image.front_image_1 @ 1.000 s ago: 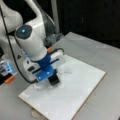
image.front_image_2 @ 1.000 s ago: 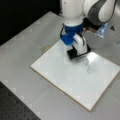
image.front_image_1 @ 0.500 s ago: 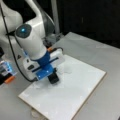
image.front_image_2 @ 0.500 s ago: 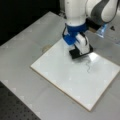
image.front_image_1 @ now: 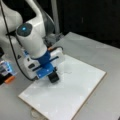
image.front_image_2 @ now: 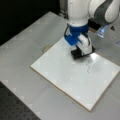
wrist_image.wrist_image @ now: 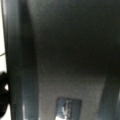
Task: Erasing curve lines
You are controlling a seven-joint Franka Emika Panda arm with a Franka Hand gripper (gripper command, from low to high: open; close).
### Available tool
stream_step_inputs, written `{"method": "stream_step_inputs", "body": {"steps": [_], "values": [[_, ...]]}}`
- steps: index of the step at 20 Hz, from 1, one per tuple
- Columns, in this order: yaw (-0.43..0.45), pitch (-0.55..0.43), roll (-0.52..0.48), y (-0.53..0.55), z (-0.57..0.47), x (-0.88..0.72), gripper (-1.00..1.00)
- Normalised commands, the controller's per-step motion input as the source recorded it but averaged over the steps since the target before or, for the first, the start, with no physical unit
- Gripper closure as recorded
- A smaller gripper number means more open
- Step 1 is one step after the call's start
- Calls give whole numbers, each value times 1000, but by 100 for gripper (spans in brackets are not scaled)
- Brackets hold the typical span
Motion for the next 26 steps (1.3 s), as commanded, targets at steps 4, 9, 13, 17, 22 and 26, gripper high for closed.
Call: {"method": "stream_step_inputs", "body": {"steps": [4, 9, 13, 17, 22, 26], "values": [[-244, -222, 27, 182, -232, -113, 100], [-197, -236, 94, 126, -235, -126, 100], [-122, -217, 81, 87, -216, -144, 100], [-77, -220, 93, 56, -235, -145, 100], [-74, -214, 69, 32, -264, -145, 100], [-96, -215, 41, 60, -312, -170, 100]]}}
